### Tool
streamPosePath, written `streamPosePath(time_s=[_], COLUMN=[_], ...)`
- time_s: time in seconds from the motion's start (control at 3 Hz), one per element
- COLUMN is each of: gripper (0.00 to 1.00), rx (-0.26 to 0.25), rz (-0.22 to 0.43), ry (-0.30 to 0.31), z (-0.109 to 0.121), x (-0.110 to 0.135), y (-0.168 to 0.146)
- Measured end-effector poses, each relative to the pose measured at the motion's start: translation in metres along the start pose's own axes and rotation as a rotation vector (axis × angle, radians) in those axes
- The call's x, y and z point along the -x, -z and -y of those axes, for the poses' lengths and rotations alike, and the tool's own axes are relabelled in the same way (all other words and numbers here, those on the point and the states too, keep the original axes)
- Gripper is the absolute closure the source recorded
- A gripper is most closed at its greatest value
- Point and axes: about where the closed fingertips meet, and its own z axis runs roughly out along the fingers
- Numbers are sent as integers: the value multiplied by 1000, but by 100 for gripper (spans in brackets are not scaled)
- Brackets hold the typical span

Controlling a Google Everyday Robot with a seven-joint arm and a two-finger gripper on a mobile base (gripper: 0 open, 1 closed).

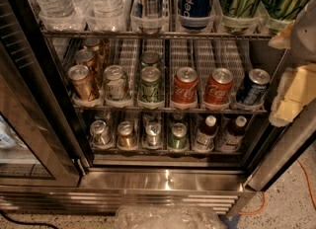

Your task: Pick water bottle from top shelf of fridge

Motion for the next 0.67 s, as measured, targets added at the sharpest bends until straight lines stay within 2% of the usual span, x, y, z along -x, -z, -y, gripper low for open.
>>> streamPosePath(time_s=[0.33, 0.67], gripper=[0, 0], rx=[0, -28], rz=[0, 75], ry=[0, -24], z=[0, -8], x=[0, 6], y=[0, 6])
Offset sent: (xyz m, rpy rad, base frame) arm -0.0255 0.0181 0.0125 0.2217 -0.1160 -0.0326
